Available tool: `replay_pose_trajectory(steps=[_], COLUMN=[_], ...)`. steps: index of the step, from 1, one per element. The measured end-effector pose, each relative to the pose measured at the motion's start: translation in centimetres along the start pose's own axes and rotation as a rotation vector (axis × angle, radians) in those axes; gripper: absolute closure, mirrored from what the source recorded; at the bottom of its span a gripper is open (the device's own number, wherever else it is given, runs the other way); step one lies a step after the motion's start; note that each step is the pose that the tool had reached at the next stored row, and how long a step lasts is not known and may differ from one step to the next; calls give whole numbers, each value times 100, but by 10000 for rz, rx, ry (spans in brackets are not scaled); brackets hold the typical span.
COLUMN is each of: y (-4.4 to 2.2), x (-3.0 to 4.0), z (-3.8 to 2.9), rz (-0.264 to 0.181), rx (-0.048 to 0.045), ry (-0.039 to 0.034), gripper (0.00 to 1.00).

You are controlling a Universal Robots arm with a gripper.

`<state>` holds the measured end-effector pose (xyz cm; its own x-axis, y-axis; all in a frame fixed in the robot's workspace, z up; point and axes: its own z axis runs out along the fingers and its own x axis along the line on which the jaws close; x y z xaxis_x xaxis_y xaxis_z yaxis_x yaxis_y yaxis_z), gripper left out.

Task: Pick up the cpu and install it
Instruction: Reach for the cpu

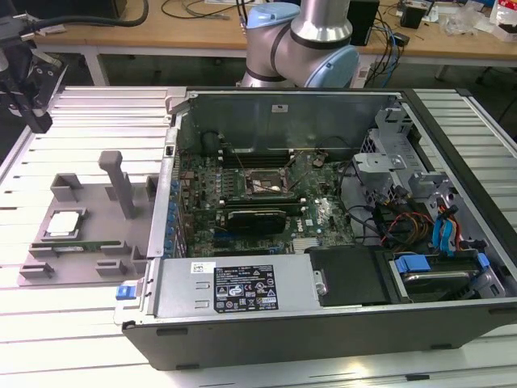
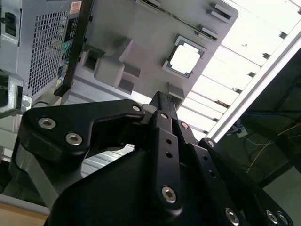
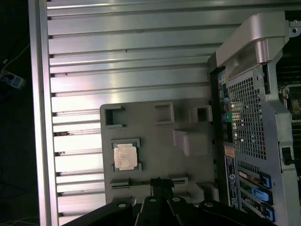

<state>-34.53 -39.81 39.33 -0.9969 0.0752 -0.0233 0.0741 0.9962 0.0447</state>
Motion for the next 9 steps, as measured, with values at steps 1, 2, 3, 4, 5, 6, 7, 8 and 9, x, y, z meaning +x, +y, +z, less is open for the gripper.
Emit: replay_pose_trajectory(steps=[1,2,3,4,5,6,7,8,9], y=[-1,-1,-3,-5,-6,-8,-9,-10,-12], x=[9,19,47,70,90,105,117,137,157], z=[0,-1,-2,-2,-2,-3,-3,-3,-4], rz=[0,0,1,1,1,1,1,1,1], rx=[0,0,1,0,1,0,1,0,1], ry=[0,0,1,0,0,0,0,0,0], gripper=[89,89,89,89,89,89,89,89,89])
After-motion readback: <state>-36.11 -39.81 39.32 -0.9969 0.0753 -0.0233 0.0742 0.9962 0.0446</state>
